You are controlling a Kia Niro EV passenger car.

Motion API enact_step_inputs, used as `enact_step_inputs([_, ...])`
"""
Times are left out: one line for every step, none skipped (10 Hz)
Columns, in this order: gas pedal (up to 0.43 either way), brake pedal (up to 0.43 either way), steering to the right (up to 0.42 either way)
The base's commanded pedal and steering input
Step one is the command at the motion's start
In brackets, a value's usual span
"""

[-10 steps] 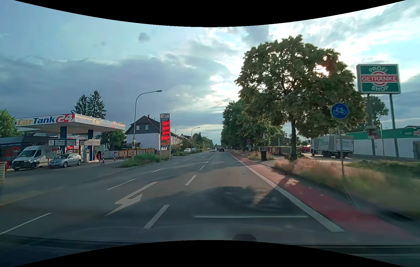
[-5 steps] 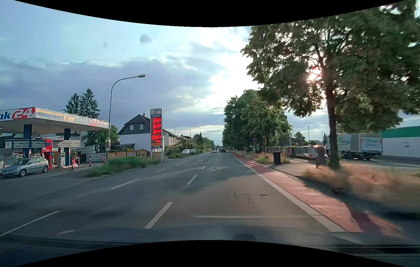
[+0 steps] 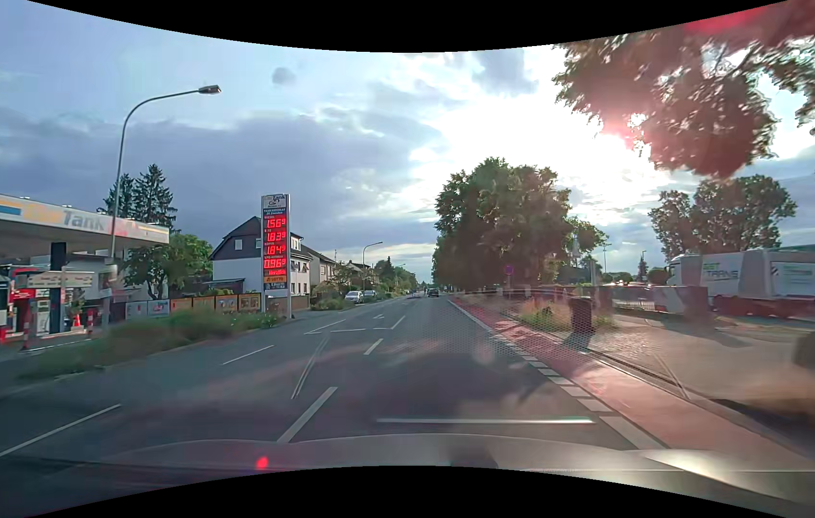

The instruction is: Follow the waypoints while adhering to traffic rules and regulations

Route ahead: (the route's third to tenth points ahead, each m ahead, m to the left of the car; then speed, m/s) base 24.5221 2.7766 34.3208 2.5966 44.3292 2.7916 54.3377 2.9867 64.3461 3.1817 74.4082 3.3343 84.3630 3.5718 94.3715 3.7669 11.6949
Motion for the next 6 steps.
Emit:
enact_step_inputs([0.209, 0.0, -0.005])
enact_step_inputs([0.209, 0.0, -0.006])
enact_step_inputs([0.209, 0.0, -0.006])
enact_step_inputs([0.209, 0.0, -0.006])
enact_step_inputs([0.209, 0.0, -0.006])
enact_step_inputs([0.209, 0.0, -0.006])
